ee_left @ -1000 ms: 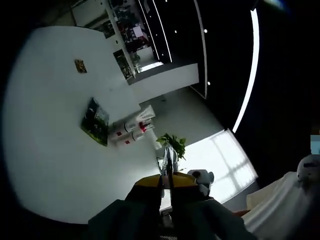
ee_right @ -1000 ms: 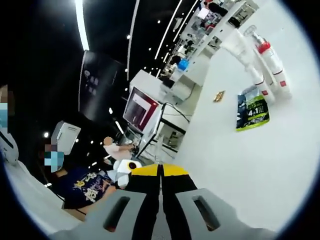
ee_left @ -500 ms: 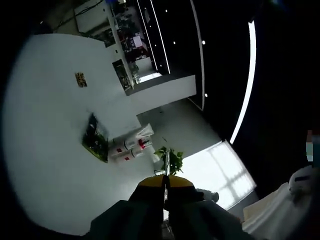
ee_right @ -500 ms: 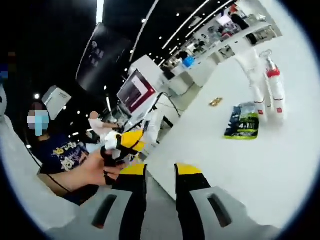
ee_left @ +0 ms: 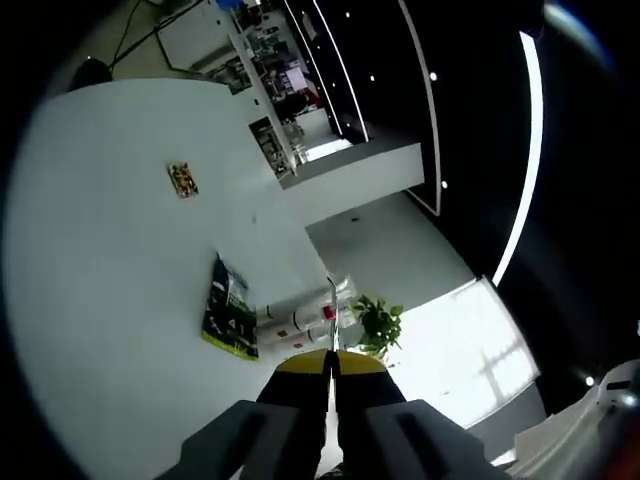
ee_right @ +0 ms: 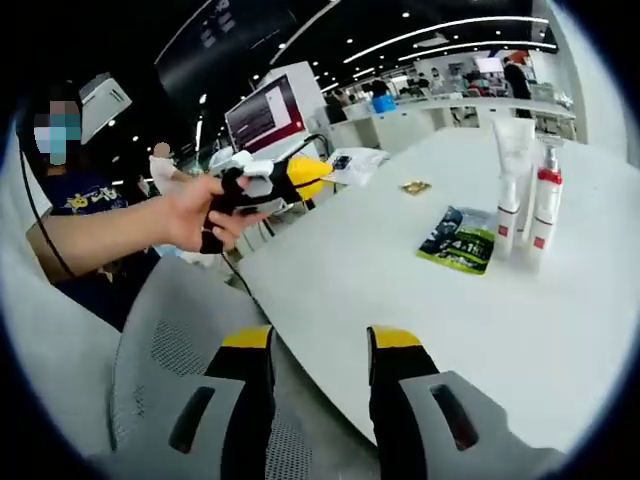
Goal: Arrange the skincare products in the storage area until every visible bottle or jar stands upright without overlapping.
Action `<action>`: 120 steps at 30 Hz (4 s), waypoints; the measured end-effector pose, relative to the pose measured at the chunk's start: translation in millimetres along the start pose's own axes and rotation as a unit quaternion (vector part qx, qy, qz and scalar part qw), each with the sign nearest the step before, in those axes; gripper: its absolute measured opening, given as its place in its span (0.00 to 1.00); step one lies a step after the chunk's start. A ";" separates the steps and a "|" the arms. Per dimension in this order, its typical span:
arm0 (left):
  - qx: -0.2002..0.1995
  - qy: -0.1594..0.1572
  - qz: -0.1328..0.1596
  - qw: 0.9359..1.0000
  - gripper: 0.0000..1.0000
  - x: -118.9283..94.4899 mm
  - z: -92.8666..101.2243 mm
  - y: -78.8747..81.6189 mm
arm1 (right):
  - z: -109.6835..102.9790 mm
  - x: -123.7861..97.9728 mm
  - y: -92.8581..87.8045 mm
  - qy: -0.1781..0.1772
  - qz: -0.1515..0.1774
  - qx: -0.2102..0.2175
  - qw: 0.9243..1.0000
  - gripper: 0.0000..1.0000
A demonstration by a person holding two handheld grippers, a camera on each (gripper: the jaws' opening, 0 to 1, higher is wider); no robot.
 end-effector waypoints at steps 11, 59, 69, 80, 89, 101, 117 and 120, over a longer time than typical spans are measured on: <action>-0.017 0.059 -0.007 0.998 0.01 19.5 -51.0 19.1 | 0.4 9.2 -15.0 -0.024 -0.047 -0.088 0.995 0.28; 0.101 0.247 -0.121 0.956 0.05 60.9 -141.7 38.4 | 12.7 8.8 -23.5 -0.041 -0.078 -0.080 0.993 0.22; 0.123 0.265 -0.129 0.948 0.08 63.7 -138.7 35.4 | 12.6 7.8 -21.9 -0.042 -0.073 -0.079 0.993 0.24; 0.144 0.278 -0.129 0.941 0.15 61.9 -135.9 40.9 | 11.6 8.5 -22.7 -0.039 -0.076 -0.082 0.993 0.25; 0.165 0.285 -0.145 0.933 0.20 58.5 -131.9 41.0 | 12.5 8.9 -24.1 -0.041 -0.081 -0.083 0.992 0.24; 0.305 0.316 -0.231 0.868 0.32 68.4 -125.3 32.4 | 13.0 9.5 -25.1 -0.041 -0.085 -0.082 0.992 0.24; 0.423 0.323 -0.293 0.794 0.32 64.9 -126.5 33.3 | 13.6 9.6 -26.6 -0.042 -0.089 -0.082 0.992 0.24; 0.411 0.321 -0.259 0.813 0.35 67.6 -123.0 45.8 | 13.4 9.6 -26.7 -0.042 -0.089 -0.082 0.992 0.24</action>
Point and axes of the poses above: the point that each gripper's makers call its tool centre point, and the gripper's own axes: x roughly forward along the fingers, z roughly to its right, y roughly out of its top, the point moved 5 cm from there along -x, roughly backward along the fingers
